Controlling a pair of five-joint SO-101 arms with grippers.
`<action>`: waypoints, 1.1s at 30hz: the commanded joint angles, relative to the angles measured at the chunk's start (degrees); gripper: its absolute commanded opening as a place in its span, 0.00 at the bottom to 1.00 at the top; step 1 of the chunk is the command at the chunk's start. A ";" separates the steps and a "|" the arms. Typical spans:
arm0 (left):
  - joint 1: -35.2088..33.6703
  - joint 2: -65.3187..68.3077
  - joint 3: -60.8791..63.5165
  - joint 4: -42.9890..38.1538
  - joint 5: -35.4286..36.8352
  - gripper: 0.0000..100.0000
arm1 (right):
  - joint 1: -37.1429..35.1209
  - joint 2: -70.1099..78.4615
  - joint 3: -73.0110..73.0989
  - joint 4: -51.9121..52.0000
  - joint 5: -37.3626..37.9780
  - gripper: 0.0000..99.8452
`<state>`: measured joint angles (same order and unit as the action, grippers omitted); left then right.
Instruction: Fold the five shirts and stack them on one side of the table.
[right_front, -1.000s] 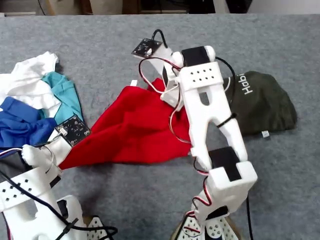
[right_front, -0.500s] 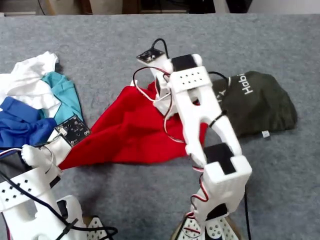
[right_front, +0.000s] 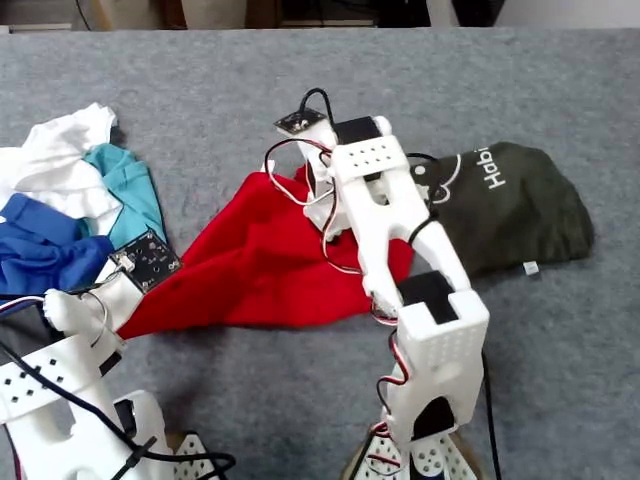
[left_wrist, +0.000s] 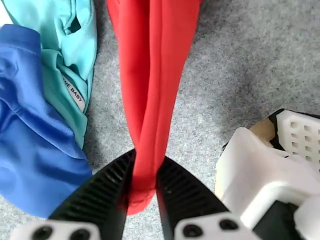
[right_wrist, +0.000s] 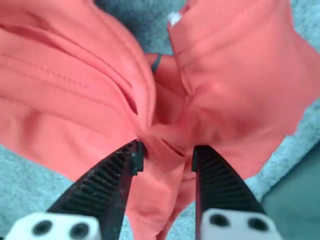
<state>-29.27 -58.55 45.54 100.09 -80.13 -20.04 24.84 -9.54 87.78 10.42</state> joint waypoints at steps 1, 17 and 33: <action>0.35 -0.48 -0.35 0.62 0.53 0.02 | -0.75 0.40 -3.03 -0.62 -0.62 0.17; 0.35 -0.48 -0.35 0.62 0.53 0.02 | -0.75 5.49 -7.78 -0.35 -0.62 0.03; 0.35 -0.57 -0.97 0.62 1.05 0.02 | -0.48 0.31 -7.78 1.23 0.79 0.01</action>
<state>-29.27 -58.55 45.54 100.09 -80.13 -20.04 30.20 -14.55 87.87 10.42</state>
